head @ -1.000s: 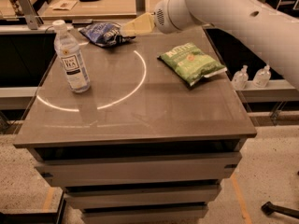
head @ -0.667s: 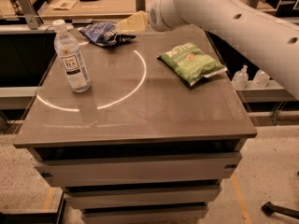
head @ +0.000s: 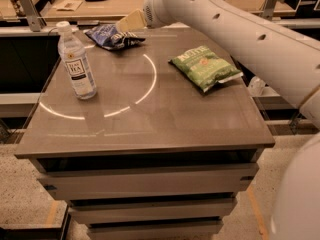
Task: Move blue chip bag near blue plastic bottle
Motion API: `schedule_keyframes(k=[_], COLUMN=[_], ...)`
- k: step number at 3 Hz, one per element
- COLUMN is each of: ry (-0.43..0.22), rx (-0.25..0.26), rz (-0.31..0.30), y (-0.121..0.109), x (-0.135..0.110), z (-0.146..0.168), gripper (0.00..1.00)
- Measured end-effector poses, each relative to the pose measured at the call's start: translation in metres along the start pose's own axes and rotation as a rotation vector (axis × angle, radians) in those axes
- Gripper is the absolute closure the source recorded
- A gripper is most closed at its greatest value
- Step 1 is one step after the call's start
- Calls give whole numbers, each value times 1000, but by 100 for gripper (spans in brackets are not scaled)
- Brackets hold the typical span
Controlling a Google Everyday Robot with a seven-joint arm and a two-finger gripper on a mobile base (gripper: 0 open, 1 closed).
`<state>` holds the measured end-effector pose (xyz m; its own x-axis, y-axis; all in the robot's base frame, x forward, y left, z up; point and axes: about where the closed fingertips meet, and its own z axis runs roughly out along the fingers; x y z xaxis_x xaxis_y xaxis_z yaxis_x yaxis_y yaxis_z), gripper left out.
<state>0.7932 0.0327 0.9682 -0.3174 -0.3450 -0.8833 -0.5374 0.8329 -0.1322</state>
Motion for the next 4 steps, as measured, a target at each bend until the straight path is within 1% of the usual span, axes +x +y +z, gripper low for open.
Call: schedule_keyframes(k=[1, 2, 3, 4], ry=[-28, -37, -35, 0], rx=[-29, -55, -38, 23], rz=[-21, -43, -75, -116], y=[-9, -4, 4, 8], x=[0, 9, 17, 25], z=[24, 44, 61, 76], gripper=[0, 0, 0, 0])
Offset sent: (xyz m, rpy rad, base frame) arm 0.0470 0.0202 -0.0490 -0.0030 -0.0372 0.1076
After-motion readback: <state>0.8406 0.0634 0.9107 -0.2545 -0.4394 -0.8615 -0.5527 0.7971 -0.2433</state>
